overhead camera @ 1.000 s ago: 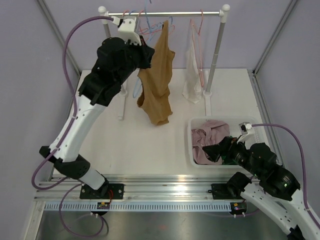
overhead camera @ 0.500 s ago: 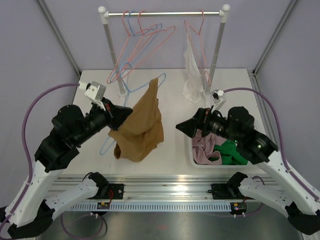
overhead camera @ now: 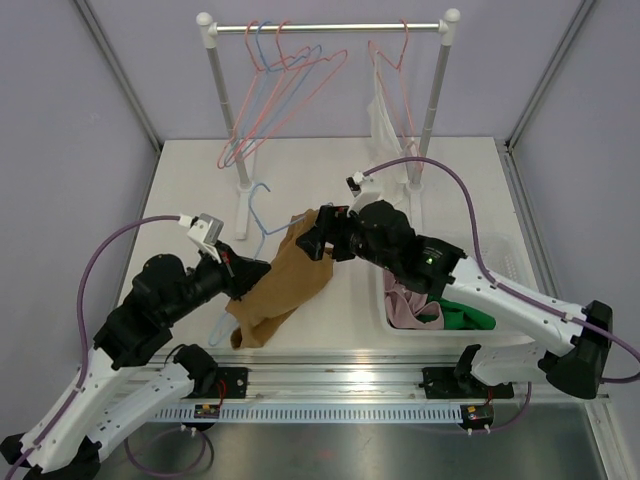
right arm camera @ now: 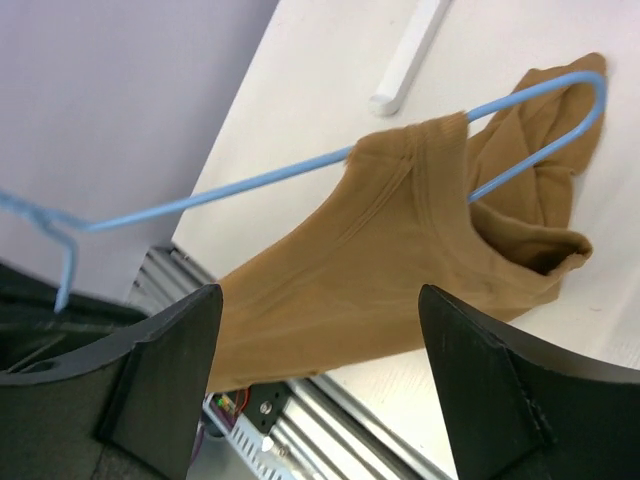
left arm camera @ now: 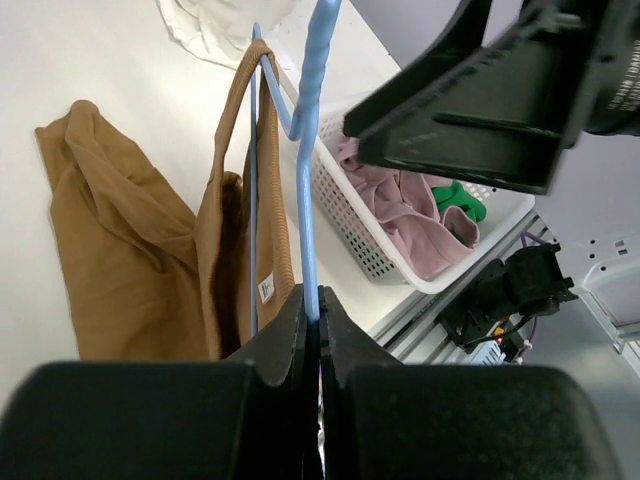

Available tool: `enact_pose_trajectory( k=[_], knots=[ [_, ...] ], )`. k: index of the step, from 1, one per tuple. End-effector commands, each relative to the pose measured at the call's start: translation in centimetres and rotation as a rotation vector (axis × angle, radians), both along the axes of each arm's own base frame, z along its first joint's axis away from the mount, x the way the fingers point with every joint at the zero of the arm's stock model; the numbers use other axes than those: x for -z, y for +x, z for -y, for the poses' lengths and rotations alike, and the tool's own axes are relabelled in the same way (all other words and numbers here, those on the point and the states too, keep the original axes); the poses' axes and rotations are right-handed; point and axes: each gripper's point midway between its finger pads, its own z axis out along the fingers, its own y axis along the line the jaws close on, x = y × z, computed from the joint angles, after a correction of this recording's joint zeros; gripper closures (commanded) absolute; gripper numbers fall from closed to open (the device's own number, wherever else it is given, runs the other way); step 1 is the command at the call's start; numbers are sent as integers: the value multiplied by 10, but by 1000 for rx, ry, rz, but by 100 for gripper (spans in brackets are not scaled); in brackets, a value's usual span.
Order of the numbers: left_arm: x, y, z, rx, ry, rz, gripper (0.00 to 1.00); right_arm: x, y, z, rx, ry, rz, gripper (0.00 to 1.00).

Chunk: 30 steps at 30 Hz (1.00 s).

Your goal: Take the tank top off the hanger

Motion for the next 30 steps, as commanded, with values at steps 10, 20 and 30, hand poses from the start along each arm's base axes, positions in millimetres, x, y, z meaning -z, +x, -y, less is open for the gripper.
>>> enact_pose_trajectory(
  k=[10, 20, 30],
  knots=[
    [-12, -16, 5, 61, -110, 51, 100, -6, 49, -16, 162, -59, 129, 33],
    [-7, -17, -2, 36, -100, 40, 100, 15, 60, -1, 231, -159, 151, 67],
    [0, -15, -8, 3, -61, 23, 100, 25, 70, 14, 287, -257, 169, 100]
  ],
)
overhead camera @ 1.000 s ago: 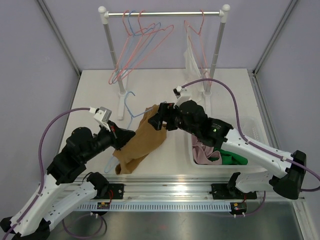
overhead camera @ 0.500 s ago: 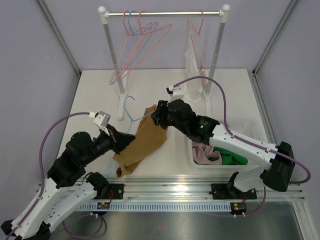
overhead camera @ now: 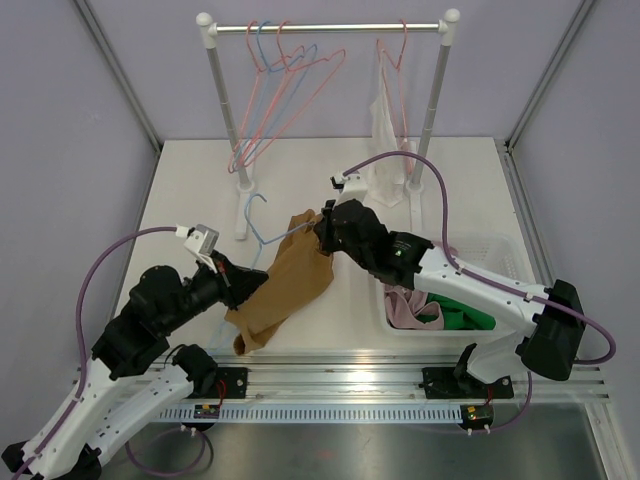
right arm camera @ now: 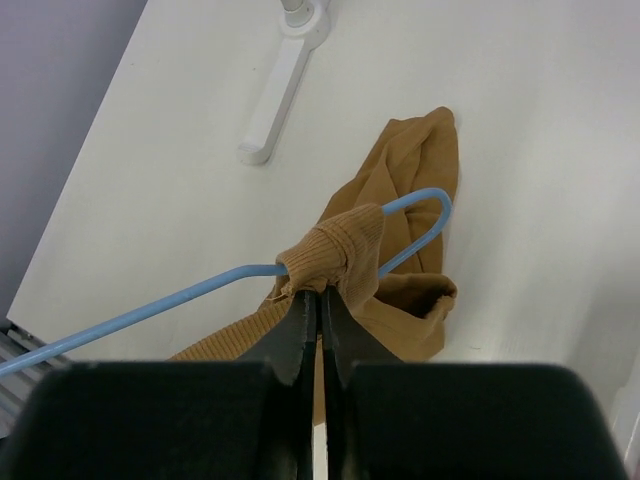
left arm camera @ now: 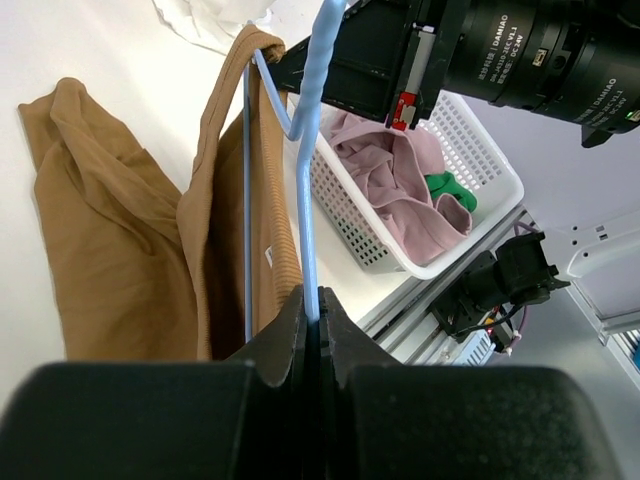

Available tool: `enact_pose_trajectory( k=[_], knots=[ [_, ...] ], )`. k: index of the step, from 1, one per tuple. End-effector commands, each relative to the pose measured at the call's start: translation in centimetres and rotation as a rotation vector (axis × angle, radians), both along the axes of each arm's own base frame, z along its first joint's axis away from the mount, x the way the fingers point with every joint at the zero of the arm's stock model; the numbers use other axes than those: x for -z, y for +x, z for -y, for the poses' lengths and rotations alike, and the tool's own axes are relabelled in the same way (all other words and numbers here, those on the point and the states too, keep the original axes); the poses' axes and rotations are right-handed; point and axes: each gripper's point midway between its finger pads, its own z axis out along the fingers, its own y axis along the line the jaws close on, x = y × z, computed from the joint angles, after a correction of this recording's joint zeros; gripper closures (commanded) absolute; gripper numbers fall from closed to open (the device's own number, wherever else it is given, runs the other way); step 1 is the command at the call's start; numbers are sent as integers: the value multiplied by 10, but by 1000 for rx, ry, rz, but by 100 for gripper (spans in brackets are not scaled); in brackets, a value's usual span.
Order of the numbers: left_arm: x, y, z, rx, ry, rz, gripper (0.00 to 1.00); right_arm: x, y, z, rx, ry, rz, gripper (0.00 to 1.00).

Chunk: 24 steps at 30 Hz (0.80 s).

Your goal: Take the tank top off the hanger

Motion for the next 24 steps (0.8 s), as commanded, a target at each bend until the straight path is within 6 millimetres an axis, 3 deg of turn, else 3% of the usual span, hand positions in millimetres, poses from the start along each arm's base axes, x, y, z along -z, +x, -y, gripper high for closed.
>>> enact_pose_trajectory(
  k=[1, 7, 14, 18, 19, 21, 23, 24],
  knots=[
    [-12, -2, -1, 0, -18, 29, 100, -20, 18, 21, 107, -40, 72, 100],
    [-5, -15, 0, 56, -9, 9, 100, -3, 50, 66, 216, -104, 48, 100],
    [-6, -29, -3, 99, -21, 24, 100, 24, 71, 88, 257, -178, -4, 100],
    [-14, -29, -6, 79, -63, 48, 100, 38, 64, 83, 213, -150, -41, 100],
    [-17, -26, -5, 69, -79, 62, 100, 39, 56, 73, 150, -110, -57, 100],
    [-24, -19, -7, 25, -122, 79, 100, 31, 42, 61, 70, -7, -46, 100],
    [-40, -11, -4, 8, -183, 141, 100, 4, 17, 37, -103, 144, -23, 100],
    [-47, -6, -4, -13, -202, 166, 100, 7, 7, 33, -151, 169, -36, 100]
  ],
)
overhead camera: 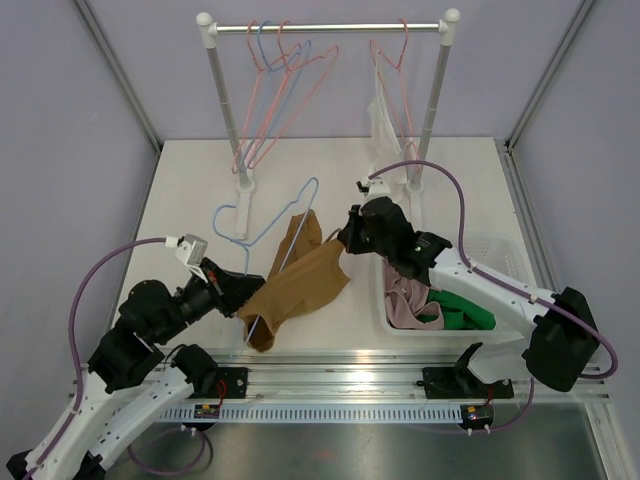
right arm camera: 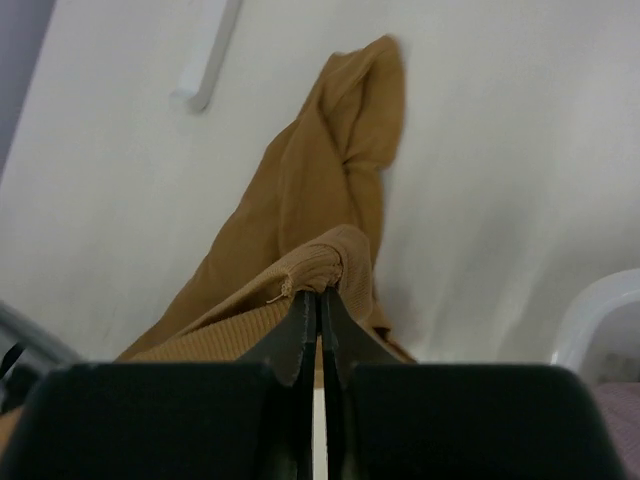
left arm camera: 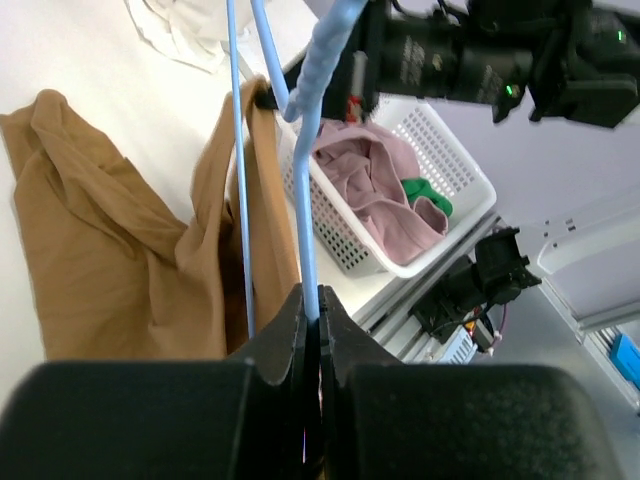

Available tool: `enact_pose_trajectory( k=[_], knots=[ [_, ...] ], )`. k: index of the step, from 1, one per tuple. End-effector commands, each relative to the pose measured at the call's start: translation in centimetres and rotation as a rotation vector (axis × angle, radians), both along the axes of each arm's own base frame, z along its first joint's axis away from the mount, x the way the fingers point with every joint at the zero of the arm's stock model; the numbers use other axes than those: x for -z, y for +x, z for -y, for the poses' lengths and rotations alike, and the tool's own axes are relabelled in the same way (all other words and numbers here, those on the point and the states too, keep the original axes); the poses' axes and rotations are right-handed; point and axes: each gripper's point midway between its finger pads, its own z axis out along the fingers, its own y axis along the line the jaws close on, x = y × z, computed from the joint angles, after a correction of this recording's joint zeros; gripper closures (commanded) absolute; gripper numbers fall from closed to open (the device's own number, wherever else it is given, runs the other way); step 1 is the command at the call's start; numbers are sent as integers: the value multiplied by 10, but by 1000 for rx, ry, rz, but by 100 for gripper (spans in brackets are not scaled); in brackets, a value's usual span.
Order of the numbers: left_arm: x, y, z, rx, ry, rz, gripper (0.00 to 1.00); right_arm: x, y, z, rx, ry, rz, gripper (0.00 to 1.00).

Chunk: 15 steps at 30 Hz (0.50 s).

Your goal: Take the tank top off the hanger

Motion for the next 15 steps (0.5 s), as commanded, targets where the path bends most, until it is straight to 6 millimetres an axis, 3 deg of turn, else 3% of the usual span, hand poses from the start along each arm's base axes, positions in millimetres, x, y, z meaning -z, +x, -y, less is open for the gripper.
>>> enact_pose_trajectory(
  k=[1, 2, 4, 5, 10, 12, 15],
  knots=[
    [-61, 15, 4, -42, -183, 183, 100, -57, -39, -35, -266, 284, 59, 100],
    [-64, 20, 6, -48, -192, 210, 100, -78, -50, -39, -317, 346, 98, 100],
    [-90, 25, 9, -57, -258, 302, 100, -82, -78, -47, -427, 377, 84, 100],
    [-94, 31, 13, -58, -261, 322, 100, -90, -89, -45, -456, 388, 99, 100],
    [-139, 45, 15, -96, -367, 493, 100, -78, -144, -45, -576, 327, 52, 100],
    [-147, 54, 15, -129, -374, 522, 100, -65, -154, -38, -562, 294, 37, 100],
    [-168, 55, 12, -152, -398, 568, 100, -68, -153, -18, -470, 293, 63, 100]
  ],
)
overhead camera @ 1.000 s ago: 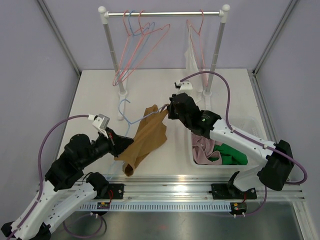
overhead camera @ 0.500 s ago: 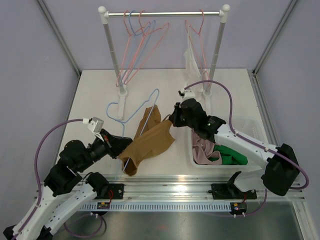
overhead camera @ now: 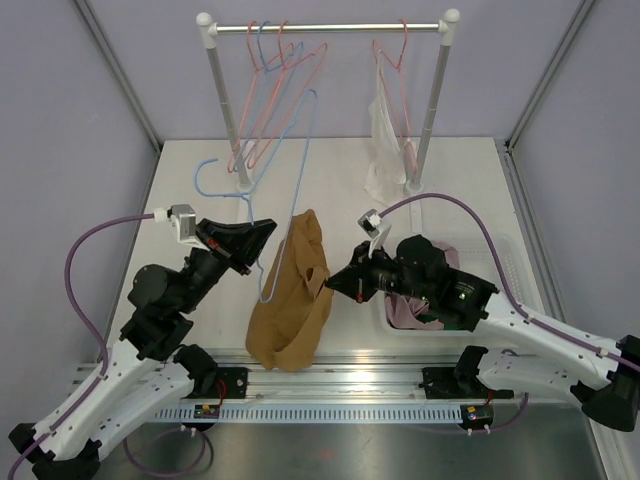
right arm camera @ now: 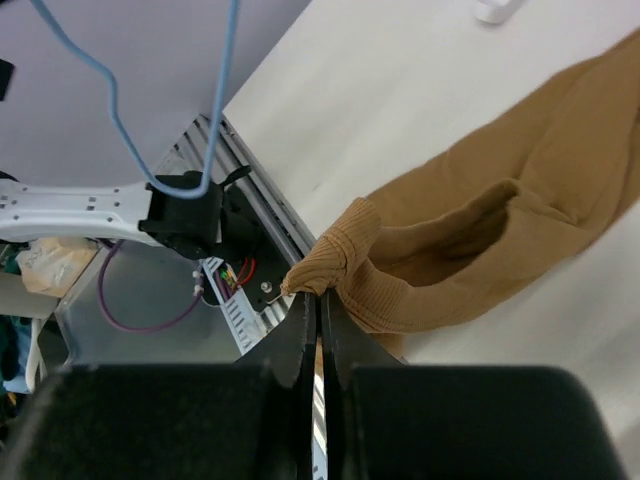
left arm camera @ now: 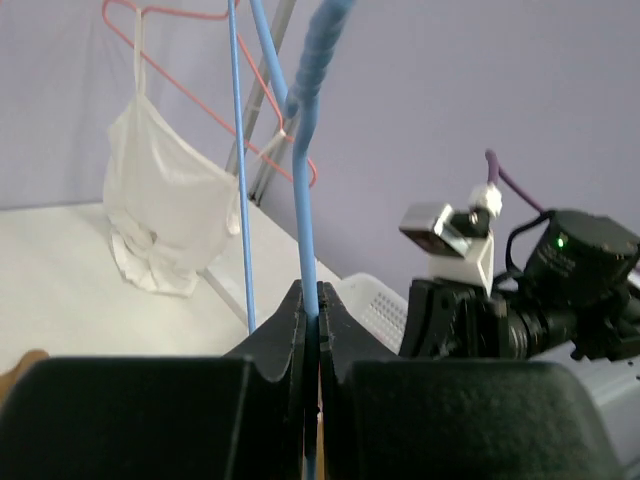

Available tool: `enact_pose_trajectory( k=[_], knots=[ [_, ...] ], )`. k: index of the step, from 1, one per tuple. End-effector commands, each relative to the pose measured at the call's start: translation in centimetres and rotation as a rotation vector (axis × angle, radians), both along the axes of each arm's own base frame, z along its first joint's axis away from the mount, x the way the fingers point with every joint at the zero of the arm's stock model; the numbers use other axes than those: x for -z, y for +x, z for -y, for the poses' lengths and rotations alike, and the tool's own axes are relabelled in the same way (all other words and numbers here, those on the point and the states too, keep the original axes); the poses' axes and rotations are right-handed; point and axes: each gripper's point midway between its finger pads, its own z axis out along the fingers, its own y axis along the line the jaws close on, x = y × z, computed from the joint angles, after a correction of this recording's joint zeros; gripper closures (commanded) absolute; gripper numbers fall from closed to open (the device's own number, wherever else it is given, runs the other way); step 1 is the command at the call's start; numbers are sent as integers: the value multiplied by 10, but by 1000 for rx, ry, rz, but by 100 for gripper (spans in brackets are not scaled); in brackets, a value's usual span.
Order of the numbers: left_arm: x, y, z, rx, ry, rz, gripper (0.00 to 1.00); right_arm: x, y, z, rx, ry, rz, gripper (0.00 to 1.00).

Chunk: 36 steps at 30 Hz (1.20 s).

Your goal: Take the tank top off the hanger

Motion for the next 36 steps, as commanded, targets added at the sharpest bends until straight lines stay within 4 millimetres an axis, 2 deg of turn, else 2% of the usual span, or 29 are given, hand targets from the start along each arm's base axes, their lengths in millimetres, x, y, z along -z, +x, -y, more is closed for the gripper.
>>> enact_pose_trajectory(
  k=[1, 5, 6, 7, 8, 9, 10, 12, 14, 15, 16, 17, 18, 19, 20, 21, 25, 27, 28, 29, 30, 31, 32, 34, 35, 36],
  knots=[
    [-81, -8, -21, -74, -157, 216, 100, -6, 1, 26, 92, 2, 33, 100],
    [-91, -7, -25, -99, -96, 180, 100, -11, -4, 40, 94, -28, 51, 100],
    [-76, -3, -22, -97, -37, 122, 100, -12, -4, 40, 93, -32, 53, 100],
    [-70, -1, -21, -99, -9, 90, 100, -7, -3, 38, 89, -52, 48, 100],
    [-74, -3, -22, -96, -1, 76, 100, -2, -3, 37, 86, -67, 38, 100],
    [-54, -1, -20, -94, 65, 6, 100, 2, -2, 33, 77, -81, 30, 100],
    [-48, 0, -20, -92, 92, -26, 100, 14, -2, 26, 60, -107, 1, 100],
    [-26, 4, -23, -116, 165, -133, 100, 24, 0, 17, 68, -133, -14, 100],
    [-12, 4, -24, -118, 215, -185, 100, 42, 6, 9, 87, -189, -31, 93],
    [-3, 1, -26, -120, 245, -218, 100, 43, 5, 5, 81, -198, -35, 71],
    [1, 1, -27, -120, 257, -230, 100, 52, 11, 4, 111, -236, -30, 64],
    [4, 0, -27, -116, 269, -237, 100, 52, 12, 4, 117, -246, -30, 52],
    [8, -1, -27, -112, 290, -254, 100, 50, 18, 6, 153, -255, -19, 20],
    [10, 0, -26, -113, 303, -271, 100, 47, 21, 8, 180, -251, -18, 4],
    [14, 2, -26, -114, 322, -285, 100, 47, 23, 12, 201, -261, -16, 1],
    [24, 6, -23, -117, 355, -323, 100, 43, 26, 16, 222, -257, -7, 1],
    [22, 20, -14, -128, 380, -355, 100, 30, 24, 27, 251, -230, 5, 0],
    [15, 27, -6, -124, 383, -359, 100, 33, 21, 31, 252, -228, -2, 0],
    [23, 37, 3, -123, 416, -386, 100, 31, 19, 34, 255, -220, -1, 0],
    [4, 42, 6, -132, 405, -363, 100, 32, 19, 38, 261, -223, -1, 0],
    [2, 48, 7, -152, 417, -370, 100, 34, 18, 41, 264, -224, -1, 0],
    [11, 63, 19, -159, 461, -397, 100, 31, 16, 44, 267, -210, 3, 1],
    [-8, 69, 21, -172, 453, -369, 100, 31, 14, 47, 265, -209, 4, 0],
    [-14, 86, 26, -211, 478, -375, 100, 27, 12, 54, 273, -192, 10, 0],
    [-3, 102, 36, -222, 525, -400, 100, 27, 10, 56, 271, -192, 12, 1],
    [-29, 108, 35, -250, 502, -369, 100, 28, 9, 58, 269, -188, 9, 1]
  ],
)
